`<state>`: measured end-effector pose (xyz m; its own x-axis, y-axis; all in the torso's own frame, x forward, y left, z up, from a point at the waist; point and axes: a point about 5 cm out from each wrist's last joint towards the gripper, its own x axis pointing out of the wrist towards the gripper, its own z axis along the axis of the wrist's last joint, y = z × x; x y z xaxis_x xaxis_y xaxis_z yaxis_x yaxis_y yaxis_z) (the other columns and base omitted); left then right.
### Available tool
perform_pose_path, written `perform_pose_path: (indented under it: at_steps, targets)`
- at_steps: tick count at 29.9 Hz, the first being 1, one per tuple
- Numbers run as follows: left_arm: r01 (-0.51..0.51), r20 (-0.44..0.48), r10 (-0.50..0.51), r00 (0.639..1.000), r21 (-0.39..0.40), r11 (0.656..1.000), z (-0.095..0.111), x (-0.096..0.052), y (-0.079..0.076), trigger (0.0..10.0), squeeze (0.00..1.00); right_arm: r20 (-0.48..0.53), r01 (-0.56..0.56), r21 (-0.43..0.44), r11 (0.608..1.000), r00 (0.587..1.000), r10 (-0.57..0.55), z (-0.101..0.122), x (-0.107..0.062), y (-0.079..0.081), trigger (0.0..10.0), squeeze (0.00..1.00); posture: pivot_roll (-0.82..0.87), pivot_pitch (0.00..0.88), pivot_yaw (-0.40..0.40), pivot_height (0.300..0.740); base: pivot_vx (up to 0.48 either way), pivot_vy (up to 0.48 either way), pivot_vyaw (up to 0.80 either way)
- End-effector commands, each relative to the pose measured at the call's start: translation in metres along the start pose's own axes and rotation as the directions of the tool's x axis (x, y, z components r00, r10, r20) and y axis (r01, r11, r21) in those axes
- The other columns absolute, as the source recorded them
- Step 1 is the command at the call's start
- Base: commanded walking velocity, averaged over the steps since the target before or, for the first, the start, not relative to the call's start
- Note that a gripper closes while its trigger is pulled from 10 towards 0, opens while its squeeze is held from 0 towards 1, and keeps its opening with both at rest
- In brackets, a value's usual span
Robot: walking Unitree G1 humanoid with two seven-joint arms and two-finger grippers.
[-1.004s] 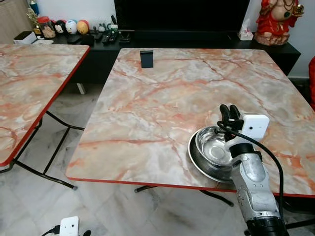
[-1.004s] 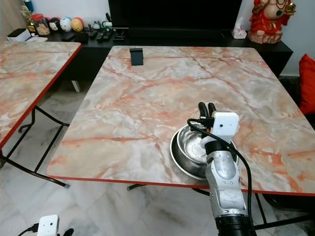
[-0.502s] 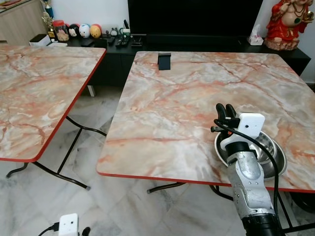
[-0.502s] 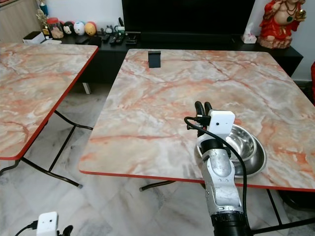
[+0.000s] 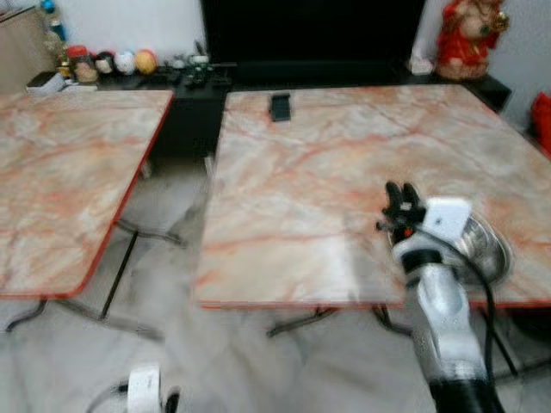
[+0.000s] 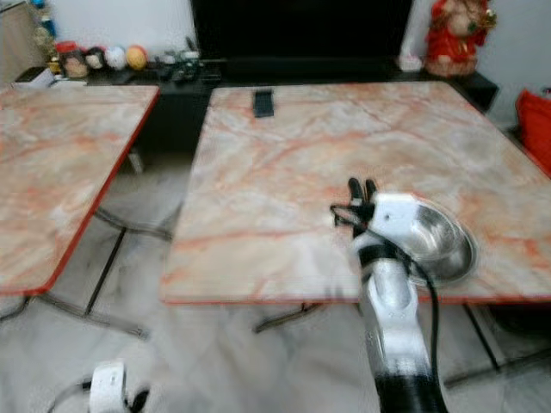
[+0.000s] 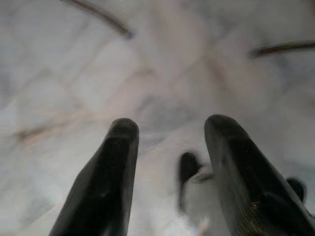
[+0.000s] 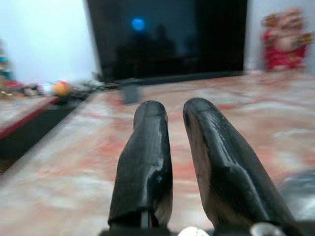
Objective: Setting the table
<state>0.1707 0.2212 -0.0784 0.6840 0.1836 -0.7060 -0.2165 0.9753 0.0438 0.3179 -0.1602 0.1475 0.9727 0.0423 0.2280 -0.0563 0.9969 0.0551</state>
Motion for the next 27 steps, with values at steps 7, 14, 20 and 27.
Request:
perform_pose_path:
  at_steps: [7,14,20,27]
  targets:
    - [-0.002,-0.024,0.002,1.0,0.007,1.0,-0.0048,-0.001,-0.0023,10.0,0.0,0.005,-0.015,-0.011,1.0,1.0,0.015,0.002,0.0019,0.0017,10.0,0.0,-0.02,0.055,0.027,0.74,0.0,0.376,0.0]
    - [-0.004,-0.022,0.004,1.0,0.007,1.0,-0.0041,-0.0008,-0.0012,10.0,0.0,0.005,-0.03,-0.017,0.999,1.0,0.03,0.0015,0.0023,0.0048,10.0,0.0,-0.02,0.055,0.029,0.74,0.0,0.363,0.0]
    - [-0.004,-0.023,0.004,1.0,0.007,1.0,-0.0044,-0.0009,-0.001,10.0,0.0,0.002,-0.045,-0.025,0.999,0.999,0.045,0.0005,0.0012,0.0068,10.0,0.0,-0.02,0.055,0.029,0.74,0.0,0.348,0.0]
    - [-0.005,-0.024,0.005,1.0,0.005,1.0,-0.0046,-0.001,-0.0005,10.0,0.0,-0.002,-0.065,-0.047,0.997,0.998,0.065,-0.0002,0.0012,0.0075,10.0,0.0,-0.02,0.056,0.027,0.74,0.0,0.34,0.0]
